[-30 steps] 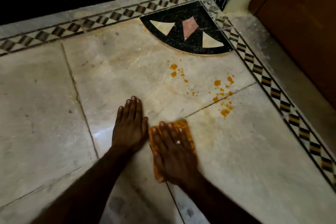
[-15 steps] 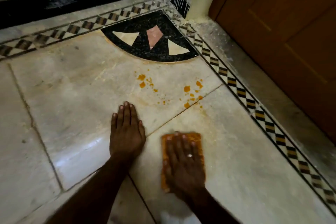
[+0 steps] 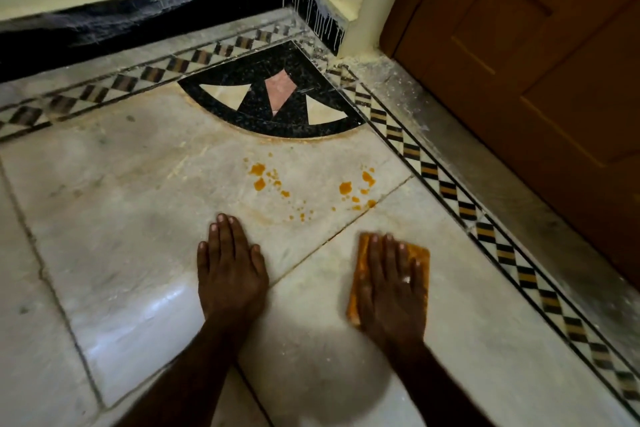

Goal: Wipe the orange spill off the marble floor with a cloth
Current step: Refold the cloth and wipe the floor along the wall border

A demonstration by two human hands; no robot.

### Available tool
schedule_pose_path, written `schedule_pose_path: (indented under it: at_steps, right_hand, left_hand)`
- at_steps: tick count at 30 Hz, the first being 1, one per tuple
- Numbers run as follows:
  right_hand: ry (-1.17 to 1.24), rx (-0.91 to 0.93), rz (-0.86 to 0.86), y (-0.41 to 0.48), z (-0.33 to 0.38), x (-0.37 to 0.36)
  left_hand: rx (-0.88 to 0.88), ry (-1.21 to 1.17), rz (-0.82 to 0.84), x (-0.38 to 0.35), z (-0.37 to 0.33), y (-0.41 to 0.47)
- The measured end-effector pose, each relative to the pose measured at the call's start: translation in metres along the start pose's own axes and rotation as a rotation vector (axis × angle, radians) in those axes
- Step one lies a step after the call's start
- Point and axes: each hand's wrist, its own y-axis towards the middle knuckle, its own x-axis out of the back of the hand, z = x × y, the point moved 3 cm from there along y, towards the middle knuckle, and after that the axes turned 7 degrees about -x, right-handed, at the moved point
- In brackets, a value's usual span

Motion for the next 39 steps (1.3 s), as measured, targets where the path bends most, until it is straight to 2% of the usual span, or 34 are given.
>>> schedule_pose_path:
  at_steps: [4,6,8,13,17,19,21,25,27,30,35,37,39]
  right_hand:
    - [0.044,0.223,-0.002,-0.030,0.054,-0.004]
    - [0.054,0.354,0.004,-0.002,0.073,-0.003]
    - [0.044,0.399,0.011,0.034,0.076,-0.001]
    - [0.037,0.168,0.034,0.087,0.019,0.000]
    - [0.025,0.019,-0.011,0.047,-0.007,-0.003]
    - [0.014,0.076,-0.017,0.008,0.008,-0.003]
    - [0.044,0.208,0.015,-0.020,0.035,-0.002]
    - [0.042,0.456,0.021,0.023,0.070,-0.002]
    - [0.042,0.425,0.031,0.059,0.068,-0.002]
    - [0.056,0.270,0.081,0.090,0.050,0.003]
    - [0.088,-0.005,0.071,0.064,0.035,0.000]
    - [0.084,0.041,0.027,0.032,0.046,0.000]
    - [0.084,0.213,0.042,0.010,0.067,-0.001]
  left_hand:
    - [0.041,0.070,-0.072,-0.006,-0.010,0.001]
    - [0.047,0.076,-0.068,-0.007,-0.011,0.001]
    - [0.051,0.078,-0.064,-0.007,-0.010,0.003]
    - [0.043,0.051,-0.035,-0.004,-0.009,0.005]
    - [0.049,0.038,-0.021,-0.003,-0.010,0.005]
    - [0.049,0.044,-0.023,-0.002,-0.012,0.005]
    - [0.033,0.040,-0.034,-0.002,-0.012,0.005]
    - [-0.007,0.042,-0.074,-0.003,-0.016,0.008]
    - [-0.076,0.048,-0.060,-0.006,-0.015,0.011]
    - [-0.183,0.053,-0.019,-0.007,-0.012,0.020]
    - [-0.072,0.008,0.001,-0.005,-0.018,0.037]
    - [-0.047,0.019,-0.018,-0.007,-0.020,0.038]
    - [-0.046,0.033,-0.031,-0.009,-0.019,0.036]
